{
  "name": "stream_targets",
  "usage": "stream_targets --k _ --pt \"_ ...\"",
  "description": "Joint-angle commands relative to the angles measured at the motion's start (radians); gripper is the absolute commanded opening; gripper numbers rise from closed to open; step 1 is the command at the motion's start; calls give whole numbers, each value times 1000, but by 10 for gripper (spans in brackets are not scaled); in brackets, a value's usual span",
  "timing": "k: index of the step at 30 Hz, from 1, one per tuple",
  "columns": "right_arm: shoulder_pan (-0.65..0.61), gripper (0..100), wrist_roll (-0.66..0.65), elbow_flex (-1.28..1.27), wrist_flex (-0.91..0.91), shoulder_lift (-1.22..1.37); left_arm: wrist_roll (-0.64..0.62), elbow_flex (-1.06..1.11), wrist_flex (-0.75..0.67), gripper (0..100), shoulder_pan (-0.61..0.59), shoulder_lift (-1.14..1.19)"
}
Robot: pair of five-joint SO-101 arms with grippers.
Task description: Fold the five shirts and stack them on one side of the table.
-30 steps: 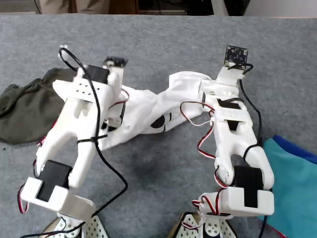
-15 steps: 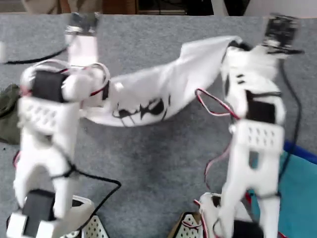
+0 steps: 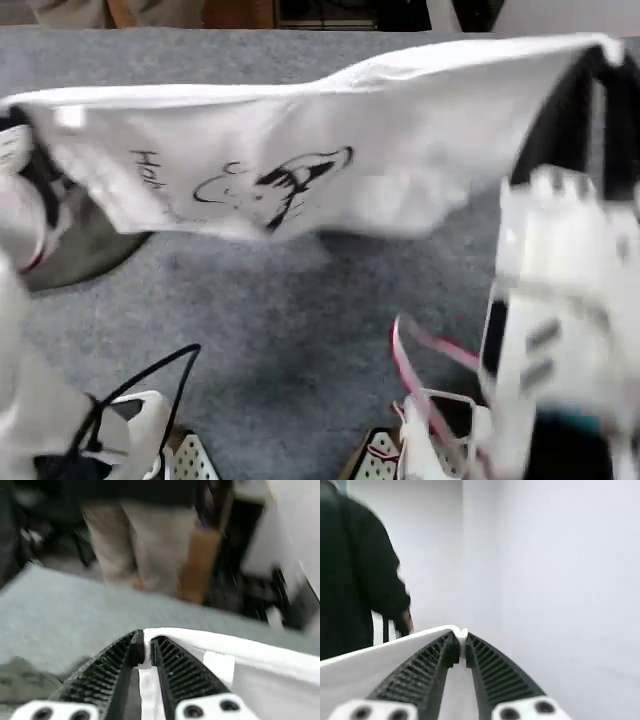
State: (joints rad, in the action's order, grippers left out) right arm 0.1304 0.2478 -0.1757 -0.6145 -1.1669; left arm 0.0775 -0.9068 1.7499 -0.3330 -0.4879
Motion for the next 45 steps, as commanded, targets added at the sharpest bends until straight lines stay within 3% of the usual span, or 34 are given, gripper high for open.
stream_targets --k 1,7,13,17,21,25,29,35,42,45 --pt "22 4 3 99 -3 -61 5 -68 9 19 -66 -42" --pt "18 4 -40 193 -12 -130 5 -66 9 19 -69 -110" --pt "15 4 -92 328 -146 -182 5 -26 9 19 -63 -217" --pt "15 4 -143 377 -186 -183 5 169 9 19 -63 -337" --pt "16 4 -153 260 -169 -180 8 440 0 19 -61 -415" --pt "16 4 -153 59 -32 -180 8 773 -181 19 -61 -390" --pt "16 4 -153 -163 161 -139 5 1051 -486 19 -61 -355" --pt "-58 4 -216 -262 279 153 0 1270 -911 19 2 -223" --pt "-188 4 -238 -240 261 473 5 1269 -993 19 137 36" --pt "-266 5 -264 -239 141 565 5 1280 -984 19 138 105"
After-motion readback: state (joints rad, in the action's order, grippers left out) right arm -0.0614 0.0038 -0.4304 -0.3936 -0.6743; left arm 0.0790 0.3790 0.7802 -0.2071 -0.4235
